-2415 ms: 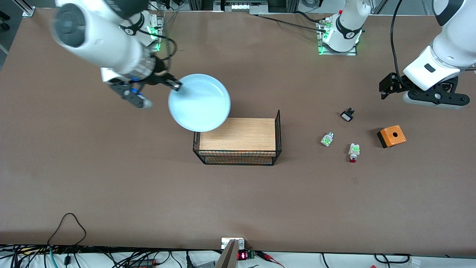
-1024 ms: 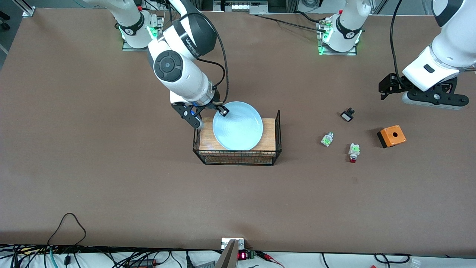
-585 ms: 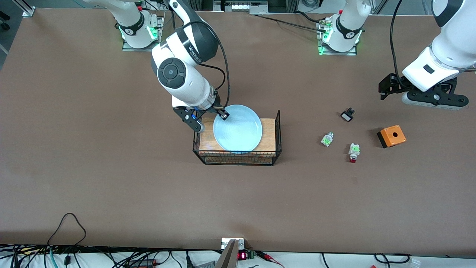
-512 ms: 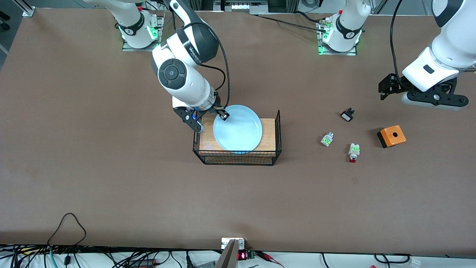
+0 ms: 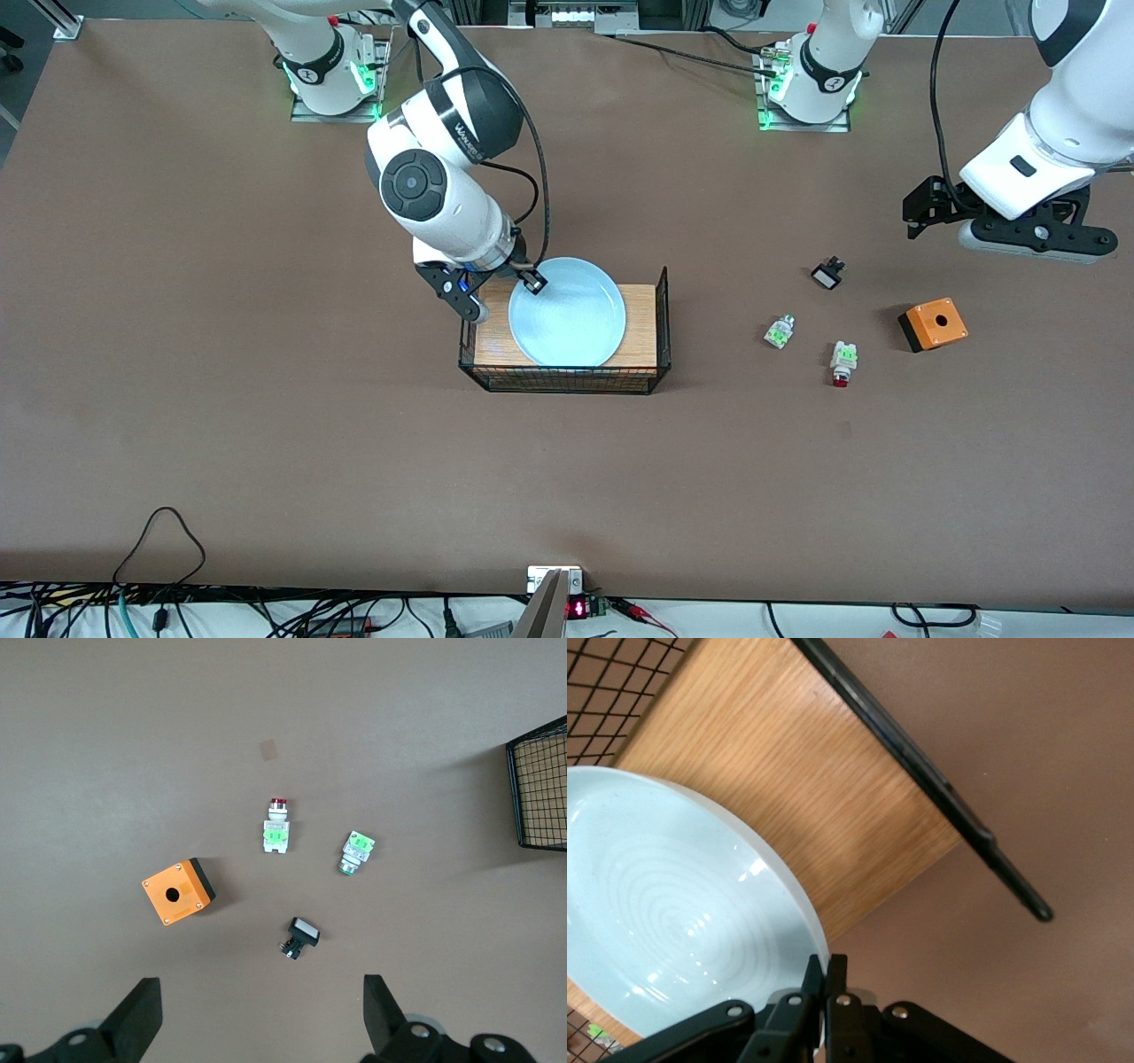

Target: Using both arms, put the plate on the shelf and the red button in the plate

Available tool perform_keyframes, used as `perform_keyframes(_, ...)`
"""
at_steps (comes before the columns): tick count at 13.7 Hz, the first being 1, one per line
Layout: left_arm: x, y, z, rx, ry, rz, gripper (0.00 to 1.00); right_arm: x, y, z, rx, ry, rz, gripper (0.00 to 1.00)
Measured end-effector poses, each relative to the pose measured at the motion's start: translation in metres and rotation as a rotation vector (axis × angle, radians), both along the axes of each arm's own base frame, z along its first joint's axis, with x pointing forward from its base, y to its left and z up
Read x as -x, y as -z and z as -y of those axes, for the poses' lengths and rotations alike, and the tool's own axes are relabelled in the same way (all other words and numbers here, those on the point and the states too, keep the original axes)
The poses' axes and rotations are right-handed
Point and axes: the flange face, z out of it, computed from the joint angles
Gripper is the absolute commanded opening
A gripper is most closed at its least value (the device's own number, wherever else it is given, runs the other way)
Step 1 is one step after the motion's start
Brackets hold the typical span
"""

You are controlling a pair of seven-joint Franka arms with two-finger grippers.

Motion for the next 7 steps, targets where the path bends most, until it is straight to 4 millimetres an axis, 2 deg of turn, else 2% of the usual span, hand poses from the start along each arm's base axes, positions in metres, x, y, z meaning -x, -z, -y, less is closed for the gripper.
perform_keyframes(1,0.000,0.000,-0.001,0.000,-0.002,-0.001,1.00,-0.001,0.000,0.002,0.000,0.004,0.002,1.00)
perform_keyframes(5,0.001,0.003,-0.002,-0.002,-0.004,-0.017,1.00,-0.006,-0.002,0.004,0.014,-0.039,0.042,1.00)
perform_keyframes(7,0.001,0.003,-0.002,-0.002,-0.004,-0.018,1.00,-0.002,-0.013,0.002,0.017,-0.064,0.039,1.00)
